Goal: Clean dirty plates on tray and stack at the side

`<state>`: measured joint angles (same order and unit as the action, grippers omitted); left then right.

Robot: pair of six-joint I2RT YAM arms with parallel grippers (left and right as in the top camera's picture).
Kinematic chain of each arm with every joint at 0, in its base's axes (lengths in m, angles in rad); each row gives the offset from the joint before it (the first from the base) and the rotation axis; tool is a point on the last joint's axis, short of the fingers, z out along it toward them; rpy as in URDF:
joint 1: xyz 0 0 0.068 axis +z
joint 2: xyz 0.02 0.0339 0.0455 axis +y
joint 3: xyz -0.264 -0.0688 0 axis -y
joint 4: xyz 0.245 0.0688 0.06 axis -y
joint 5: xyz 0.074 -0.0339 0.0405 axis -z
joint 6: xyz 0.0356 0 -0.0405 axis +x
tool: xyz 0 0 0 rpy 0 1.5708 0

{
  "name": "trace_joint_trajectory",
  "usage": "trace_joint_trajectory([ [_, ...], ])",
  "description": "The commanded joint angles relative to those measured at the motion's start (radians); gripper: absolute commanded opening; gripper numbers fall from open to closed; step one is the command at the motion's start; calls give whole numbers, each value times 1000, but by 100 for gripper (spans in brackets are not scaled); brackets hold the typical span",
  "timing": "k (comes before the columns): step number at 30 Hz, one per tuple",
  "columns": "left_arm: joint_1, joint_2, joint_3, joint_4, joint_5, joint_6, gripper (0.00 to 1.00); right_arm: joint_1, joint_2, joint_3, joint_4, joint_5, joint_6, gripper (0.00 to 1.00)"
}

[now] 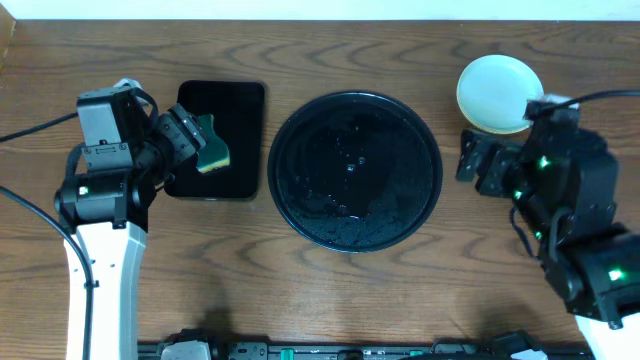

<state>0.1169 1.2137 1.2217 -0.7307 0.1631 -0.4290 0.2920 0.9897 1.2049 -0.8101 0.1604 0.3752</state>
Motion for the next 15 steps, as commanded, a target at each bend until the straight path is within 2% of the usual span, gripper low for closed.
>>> trace_joint_trajectory([
  [1, 0, -3, 8, -3, 9, 10, 80, 19, 23, -74, 52, 59, -8, 99],
  [7, 0, -3, 8, -3, 9, 10, 80, 19, 77, -102, 140, -29, 70, 99],
  [10, 0, -3, 8, -2, 9, 10, 81, 19, 105, -102, 131, -92, 77, 99],
  [15, 0, -3, 8, -3, 9, 10, 81, 19, 142, -102, 88, -92, 77, 99],
])
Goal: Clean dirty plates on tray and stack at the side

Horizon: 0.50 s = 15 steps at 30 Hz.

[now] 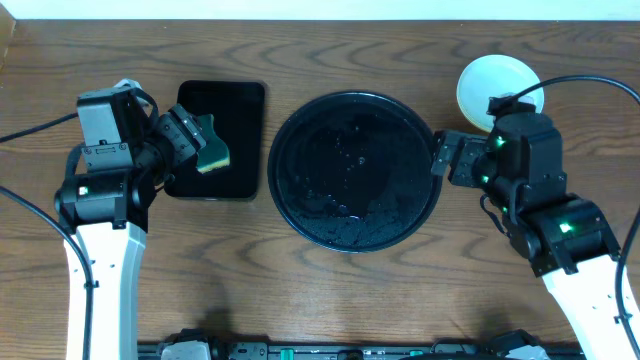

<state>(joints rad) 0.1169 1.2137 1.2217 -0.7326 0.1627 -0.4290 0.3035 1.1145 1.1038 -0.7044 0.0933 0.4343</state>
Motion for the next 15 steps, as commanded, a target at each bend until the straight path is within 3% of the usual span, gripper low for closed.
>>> trace_joint_trajectory([
  [1, 0, -3, 8, -1, 9, 10, 81, 8, 22, -1, -39, -34, 27, 99],
  [15, 0, -3, 8, 0, 9, 10, 81, 17, 14, -4, -55, -56, -28, 99],
])
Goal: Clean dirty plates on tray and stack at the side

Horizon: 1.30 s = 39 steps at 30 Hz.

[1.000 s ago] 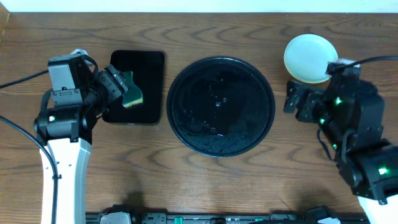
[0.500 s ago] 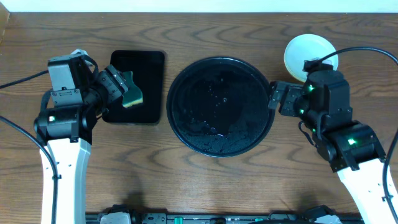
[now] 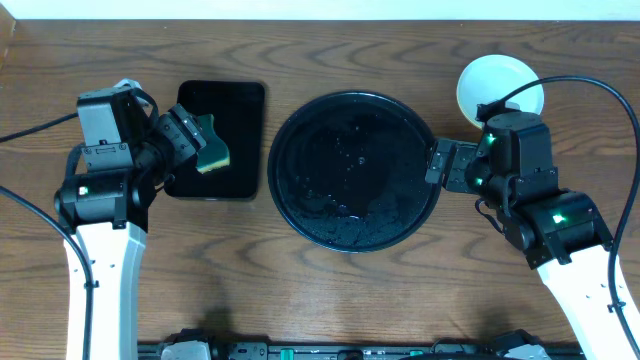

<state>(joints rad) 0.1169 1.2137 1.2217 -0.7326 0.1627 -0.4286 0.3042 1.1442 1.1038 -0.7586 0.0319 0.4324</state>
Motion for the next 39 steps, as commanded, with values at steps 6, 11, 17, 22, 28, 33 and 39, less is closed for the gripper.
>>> trace_joint_trajectory([
  [6, 0, -3, 8, -1, 9, 10, 82, 14, -87, -56, 22, 76, -30, 99],
  [11, 0, -3, 8, -1, 9, 10, 82, -26, -231, -262, 199, 64, -30, 99],
  [17, 0, -3, 8, -1, 9, 10, 82, -115, -458, -642, 571, 10, -30, 99],
  [22, 0, -3, 8, -1, 9, 10, 82, -182, -654, -941, 898, -20, -30, 99],
  [28, 0, -3, 8, -1, 9, 10, 82, -261, -861, -1098, 998, -93, -30, 99],
  [33, 0, -3, 8, -1, 9, 10, 82, -293, -977, -1098, 936, -93, -119, 99],
  [39, 0, -3, 8, -1, 9, 10, 82, -336, -1140, -1098, 730, -75, -202, 99],
])
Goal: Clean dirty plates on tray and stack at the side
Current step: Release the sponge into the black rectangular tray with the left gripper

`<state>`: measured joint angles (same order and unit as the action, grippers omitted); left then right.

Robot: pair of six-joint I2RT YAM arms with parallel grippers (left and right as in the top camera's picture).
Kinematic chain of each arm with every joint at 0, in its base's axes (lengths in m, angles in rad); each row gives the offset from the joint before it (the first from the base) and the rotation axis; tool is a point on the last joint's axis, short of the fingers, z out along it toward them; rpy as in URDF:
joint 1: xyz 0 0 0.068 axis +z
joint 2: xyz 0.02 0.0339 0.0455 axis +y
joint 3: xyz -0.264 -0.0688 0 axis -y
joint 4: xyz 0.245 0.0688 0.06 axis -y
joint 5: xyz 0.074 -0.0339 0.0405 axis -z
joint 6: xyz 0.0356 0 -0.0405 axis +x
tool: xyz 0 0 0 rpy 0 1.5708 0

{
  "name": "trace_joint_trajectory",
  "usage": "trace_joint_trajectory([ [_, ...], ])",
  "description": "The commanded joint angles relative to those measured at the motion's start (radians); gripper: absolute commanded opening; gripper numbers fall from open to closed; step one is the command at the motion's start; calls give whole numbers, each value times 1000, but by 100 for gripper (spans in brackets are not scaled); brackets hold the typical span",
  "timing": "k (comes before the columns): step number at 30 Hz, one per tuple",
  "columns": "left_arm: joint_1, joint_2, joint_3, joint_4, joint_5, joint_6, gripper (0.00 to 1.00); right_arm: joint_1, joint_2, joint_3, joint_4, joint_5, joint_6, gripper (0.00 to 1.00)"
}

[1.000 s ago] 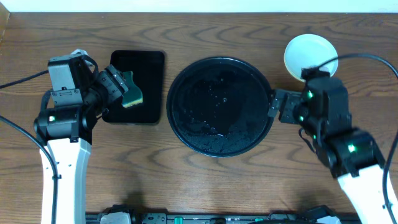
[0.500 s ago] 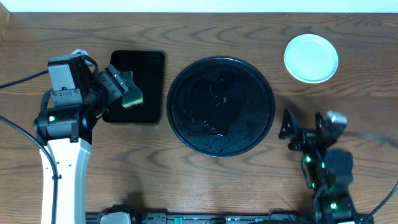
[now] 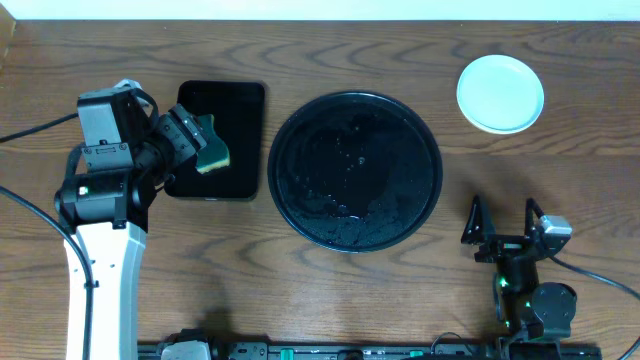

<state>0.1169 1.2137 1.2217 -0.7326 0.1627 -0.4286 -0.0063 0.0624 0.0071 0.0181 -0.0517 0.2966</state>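
A large round black tray point(image 3: 355, 170) lies at the table's middle, wet, with droplets and no plates on it. One white plate point(image 3: 500, 93) rests on the wood at the back right. My left gripper point(image 3: 197, 137) is shut on a green and yellow sponge point(image 3: 212, 150), holding it over a small black rectangular tray point(image 3: 235, 120). My right gripper point(image 3: 500, 222) stands open and holds nothing near the front right, well clear of the round tray and the plate.
The left arm's white link point(image 3: 100, 260) runs along the table's left side. The right arm's base point(image 3: 535, 305) sits at the front right edge. Bare wood lies between the round tray and the white plate.
My right gripper has gone from the round tray's right rim back to the front right of the table, open. The white plate now shows in full. The left arm and sponge are unchanged.
My right gripper first stood just below the white plate at the back right, covering its edge. It was then closer to the round tray, then at the tray's right rim, and now sits withdrawn at the front. The left gripper held the sponge over the small tray throughout.
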Motion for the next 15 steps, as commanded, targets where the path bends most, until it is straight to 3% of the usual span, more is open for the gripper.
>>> trace_joint_trajectory([
  [1, 0, -3, 8, -1, 9, 10, 82, -33, -56, -2, -64, 23, -66, 99],
  [4, 0, -3, 8, -1, 9, 10, 82, -48, -58, -2, -93, 48, -73, 99],
  [11, 0, -3, 8, -1, 9, 9, 82, -31, -58, -2, -97, 47, -249, 99],
  [15, 0, -3, 8, 0, 9, 10, 82, -19, -58, -2, -93, 47, -253, 99],
])
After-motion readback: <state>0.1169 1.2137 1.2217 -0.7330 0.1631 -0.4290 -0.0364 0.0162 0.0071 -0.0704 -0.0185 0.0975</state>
